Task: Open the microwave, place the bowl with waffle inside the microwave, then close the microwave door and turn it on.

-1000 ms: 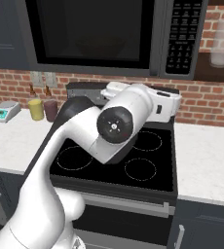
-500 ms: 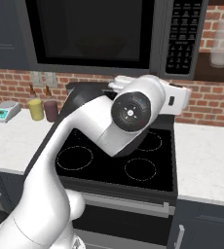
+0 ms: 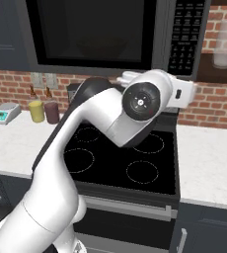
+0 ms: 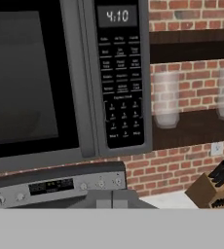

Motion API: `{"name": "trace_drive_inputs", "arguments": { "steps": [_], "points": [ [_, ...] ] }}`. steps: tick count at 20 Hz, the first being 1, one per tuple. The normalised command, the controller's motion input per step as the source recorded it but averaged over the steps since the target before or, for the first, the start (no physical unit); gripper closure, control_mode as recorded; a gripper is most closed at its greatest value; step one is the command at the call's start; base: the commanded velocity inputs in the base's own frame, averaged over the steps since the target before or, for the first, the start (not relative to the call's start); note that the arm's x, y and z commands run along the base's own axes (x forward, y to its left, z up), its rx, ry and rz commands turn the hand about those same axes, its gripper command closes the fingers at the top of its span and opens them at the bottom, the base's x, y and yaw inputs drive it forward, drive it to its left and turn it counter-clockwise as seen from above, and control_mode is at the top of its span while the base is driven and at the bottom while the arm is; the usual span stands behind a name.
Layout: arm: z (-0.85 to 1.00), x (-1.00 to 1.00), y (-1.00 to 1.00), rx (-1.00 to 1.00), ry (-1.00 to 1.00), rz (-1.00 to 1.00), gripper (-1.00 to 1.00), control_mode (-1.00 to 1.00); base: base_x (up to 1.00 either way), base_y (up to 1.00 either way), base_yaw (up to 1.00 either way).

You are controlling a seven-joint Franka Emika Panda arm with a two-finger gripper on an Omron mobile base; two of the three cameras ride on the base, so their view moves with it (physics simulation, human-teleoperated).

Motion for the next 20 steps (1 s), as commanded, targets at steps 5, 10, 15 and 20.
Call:
{"name": "trace_drive_inputs", "arguments": {
  "steps": [5,10,15,20],
  "points": [
    [0.03,0.26,-0.22,0.00,0.00,0.00,1.00,-1.00,0.00,0.00,0.00],
    [0.00,0.17,-0.17,0.00,-0.01,0.05,1.00,-1.00,0.00,0.00,0.00],
    [0.00,0.28,-0.12,0.00,0.00,0.07,1.00,-1.00,0.00,0.00,0.00],
    [0.00,0.41,-0.17,0.00,0.00,0.08,1.00,-1.00,0.00,0.00,0.00]
  ]
}}
